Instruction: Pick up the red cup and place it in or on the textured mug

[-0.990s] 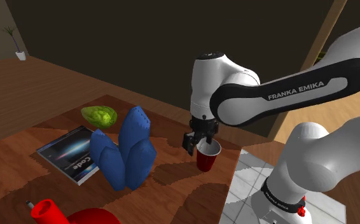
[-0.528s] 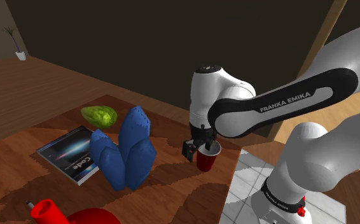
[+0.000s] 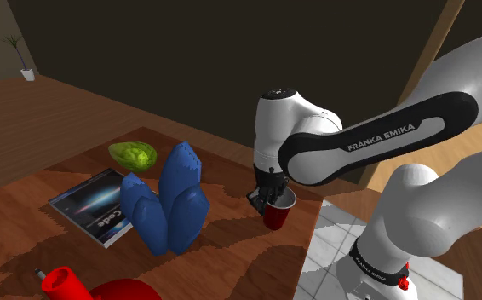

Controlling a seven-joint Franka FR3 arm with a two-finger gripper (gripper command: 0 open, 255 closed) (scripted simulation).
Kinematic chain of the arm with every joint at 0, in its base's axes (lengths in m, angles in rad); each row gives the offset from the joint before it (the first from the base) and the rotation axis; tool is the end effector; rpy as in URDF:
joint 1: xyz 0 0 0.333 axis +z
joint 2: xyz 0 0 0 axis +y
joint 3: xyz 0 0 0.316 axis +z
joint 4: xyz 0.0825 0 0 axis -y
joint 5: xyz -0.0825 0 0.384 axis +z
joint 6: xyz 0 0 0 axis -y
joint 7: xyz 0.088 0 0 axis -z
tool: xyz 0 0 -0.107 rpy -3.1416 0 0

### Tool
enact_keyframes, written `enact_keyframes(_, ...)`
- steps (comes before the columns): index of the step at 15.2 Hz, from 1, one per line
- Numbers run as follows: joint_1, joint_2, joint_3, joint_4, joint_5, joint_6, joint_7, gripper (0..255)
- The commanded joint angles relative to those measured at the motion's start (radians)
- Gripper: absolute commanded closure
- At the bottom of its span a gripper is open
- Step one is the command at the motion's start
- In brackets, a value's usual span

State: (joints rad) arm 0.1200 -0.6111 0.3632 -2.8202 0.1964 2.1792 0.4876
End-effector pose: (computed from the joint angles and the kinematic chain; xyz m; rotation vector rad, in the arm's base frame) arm 0.2960 0.1461 0.3553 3.0639 -0.2897 -0.0353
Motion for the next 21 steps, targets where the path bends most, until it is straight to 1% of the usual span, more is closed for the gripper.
enact_keyframes(1,0.0,0.0,0.0,0.0,0.0,0.0,0.0,255)
enact_keyframes(8,0.0,0.0,0.0,0.0,0.0,0.0,0.0,255)
enact_keyframes(21,-0.002,-0.099,-0.042,0.12,-0.023,-0.218,-0.009,255)
